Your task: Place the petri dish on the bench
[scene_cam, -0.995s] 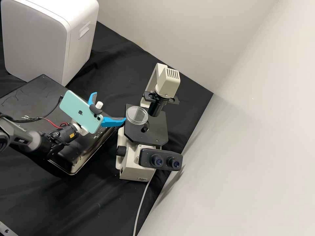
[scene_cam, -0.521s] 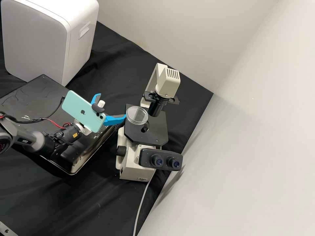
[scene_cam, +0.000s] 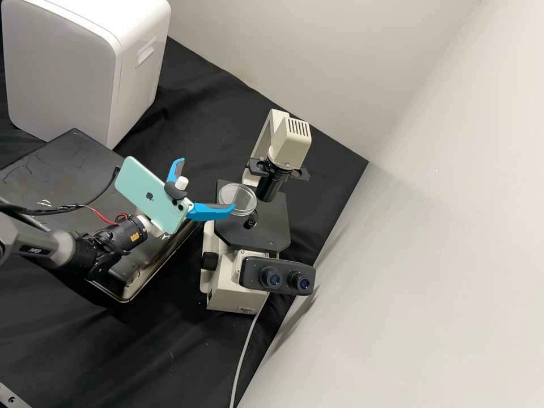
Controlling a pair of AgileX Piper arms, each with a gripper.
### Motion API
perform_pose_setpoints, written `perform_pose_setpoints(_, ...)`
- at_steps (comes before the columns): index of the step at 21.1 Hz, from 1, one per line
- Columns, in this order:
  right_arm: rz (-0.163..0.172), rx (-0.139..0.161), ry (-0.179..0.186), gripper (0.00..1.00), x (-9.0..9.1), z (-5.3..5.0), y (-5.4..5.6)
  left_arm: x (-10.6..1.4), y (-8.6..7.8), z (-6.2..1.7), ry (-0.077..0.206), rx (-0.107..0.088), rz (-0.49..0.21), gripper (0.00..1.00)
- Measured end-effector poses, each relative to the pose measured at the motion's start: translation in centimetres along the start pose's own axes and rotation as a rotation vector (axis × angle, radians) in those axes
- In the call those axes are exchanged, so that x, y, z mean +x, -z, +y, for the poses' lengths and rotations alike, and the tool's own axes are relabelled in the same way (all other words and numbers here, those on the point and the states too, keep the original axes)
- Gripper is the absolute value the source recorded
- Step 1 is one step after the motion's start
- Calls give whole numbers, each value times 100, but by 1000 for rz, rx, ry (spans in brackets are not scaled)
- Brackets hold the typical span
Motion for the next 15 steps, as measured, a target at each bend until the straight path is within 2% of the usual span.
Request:
perform_pose_setpoints(1,4,0,-8,100,-8,25,15,0,0,0,0,8,0,100)
perform_pose_setpoints(9,26,7,-27,100,-63,84,86,0,0,0,0,8,0,100)
perform_pose_setpoints(15,20,7,-22,100,-15,67,62,1,0,-3,1,9,0,100)
